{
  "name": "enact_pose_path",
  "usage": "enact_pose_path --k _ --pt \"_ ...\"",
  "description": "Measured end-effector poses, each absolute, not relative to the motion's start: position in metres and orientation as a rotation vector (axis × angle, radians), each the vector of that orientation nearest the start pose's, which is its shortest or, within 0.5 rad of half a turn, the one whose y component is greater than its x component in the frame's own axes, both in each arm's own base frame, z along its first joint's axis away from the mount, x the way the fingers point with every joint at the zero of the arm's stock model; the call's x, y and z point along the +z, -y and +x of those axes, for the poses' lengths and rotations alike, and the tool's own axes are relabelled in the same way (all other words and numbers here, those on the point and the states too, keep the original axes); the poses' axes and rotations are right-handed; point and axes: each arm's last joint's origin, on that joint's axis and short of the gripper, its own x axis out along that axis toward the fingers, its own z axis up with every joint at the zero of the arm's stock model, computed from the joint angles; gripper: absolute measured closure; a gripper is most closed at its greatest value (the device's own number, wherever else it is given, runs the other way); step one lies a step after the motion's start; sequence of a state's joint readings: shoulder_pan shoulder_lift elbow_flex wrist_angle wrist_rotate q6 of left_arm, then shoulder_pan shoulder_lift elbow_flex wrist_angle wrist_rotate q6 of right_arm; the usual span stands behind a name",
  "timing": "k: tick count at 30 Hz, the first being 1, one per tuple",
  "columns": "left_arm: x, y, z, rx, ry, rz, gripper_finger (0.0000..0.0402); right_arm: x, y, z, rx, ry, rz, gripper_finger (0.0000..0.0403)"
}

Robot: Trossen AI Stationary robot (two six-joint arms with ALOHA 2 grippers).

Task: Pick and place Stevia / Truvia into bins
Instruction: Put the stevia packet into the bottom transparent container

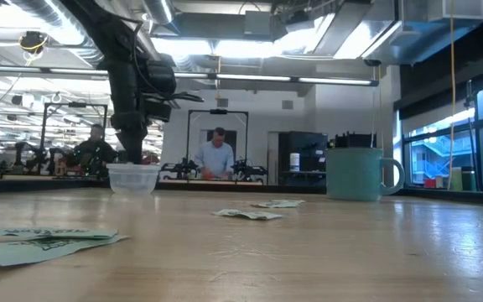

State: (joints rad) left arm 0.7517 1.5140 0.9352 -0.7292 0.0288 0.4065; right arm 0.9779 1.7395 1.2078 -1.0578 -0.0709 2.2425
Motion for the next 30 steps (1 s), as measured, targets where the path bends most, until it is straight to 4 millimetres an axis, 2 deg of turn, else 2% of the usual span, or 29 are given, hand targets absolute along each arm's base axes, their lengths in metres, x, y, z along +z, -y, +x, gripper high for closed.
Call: enact_pose_path --k 5,11,16,20,25,28,30 --pt "0.197 -0.179 0.196 0.353 -1.294 -0.147 0.0319 0.211 -0.260 0.171 -0.987 -1.443 1.004 0.0313" --pt "0.213 -0.170 0.196 0.353 -1.236 -0.100 0.0302 0.235 -0.261 0.175 -0.988 -1.356 0.979 0.0313" --pt "0.232 -0.158 0.193 0.328 -1.141 -0.070 0.0292 0.243 -0.256 0.178 -1.017 -1.334 0.951 0.0313" --pt "0.248 -0.147 0.191 0.264 -1.042 -0.061 0.0288 0.243 -0.243 0.185 -0.998 -1.235 0.832 0.0313" --pt "0.264 -0.130 0.192 0.069 -0.881 -0.094 0.0288 0.246 -0.220 0.213 -0.869 -1.023 0.587 0.0313" --pt "0.268 -0.116 0.198 -0.152 -0.769 -0.128 0.0288 0.246 -0.201 0.233 -0.846 -1.040 0.489 0.0313" --pt "0.263 -0.107 0.204 -0.321 -0.666 -0.126 0.0288 0.246 -0.189 0.247 -0.808 -1.066 0.439 0.0313"
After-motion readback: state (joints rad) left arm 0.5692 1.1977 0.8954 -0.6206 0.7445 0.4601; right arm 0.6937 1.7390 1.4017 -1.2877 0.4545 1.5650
